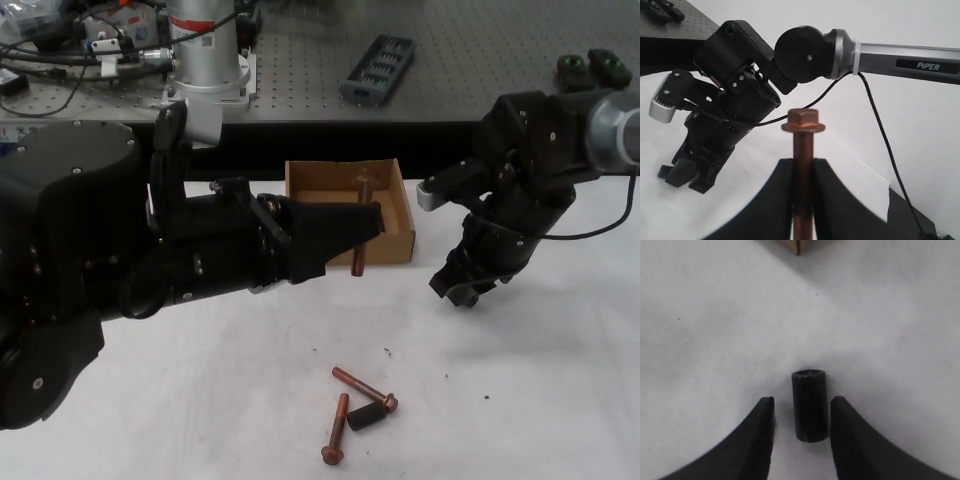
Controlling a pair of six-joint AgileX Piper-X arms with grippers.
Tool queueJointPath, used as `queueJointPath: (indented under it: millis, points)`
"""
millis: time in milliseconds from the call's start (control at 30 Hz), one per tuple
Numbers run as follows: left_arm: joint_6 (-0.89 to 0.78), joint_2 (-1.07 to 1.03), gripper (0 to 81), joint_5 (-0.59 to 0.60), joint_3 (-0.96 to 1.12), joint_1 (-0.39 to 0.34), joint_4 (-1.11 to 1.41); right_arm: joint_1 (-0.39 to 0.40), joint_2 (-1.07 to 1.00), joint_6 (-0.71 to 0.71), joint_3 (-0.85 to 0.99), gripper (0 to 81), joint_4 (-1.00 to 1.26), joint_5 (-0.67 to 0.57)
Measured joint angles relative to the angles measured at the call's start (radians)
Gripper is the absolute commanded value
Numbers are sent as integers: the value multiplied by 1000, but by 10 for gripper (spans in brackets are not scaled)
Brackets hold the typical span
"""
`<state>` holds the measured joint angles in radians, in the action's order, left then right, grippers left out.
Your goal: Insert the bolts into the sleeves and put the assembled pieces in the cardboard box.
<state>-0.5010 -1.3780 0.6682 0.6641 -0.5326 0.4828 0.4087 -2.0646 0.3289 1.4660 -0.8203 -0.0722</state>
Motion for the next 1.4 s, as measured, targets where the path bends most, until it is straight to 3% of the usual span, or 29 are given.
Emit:
queueJointPath:
  millis: [167, 333, 567, 767, 1100, 1400]
  points:
    - [0, 0, 6, 0, 0, 0, 0, 0, -15, 0, 1, 278, 0, 27]
    - [-5, 0, 6, 9, 0, 0, 0, 0, -18, 0, 2, 174, 0, 39]
    - [-17, 0, 6, 18, 0, 0, 0, 0, -18, 12, 2, 164, 0, 48]
    - [-23, 0, 6, 26, 0, 0, 0, 0, -18, 67, 8, 102, -46, 107]
    - [-23, 0, 6, 31, 0, 0, 22, 0, -13, 91, 16, 108, -281, 113]
    - [-52, 0, 6, 31, 0, 0, 52, 0, -13, 97, 16, 108, -308, 113]
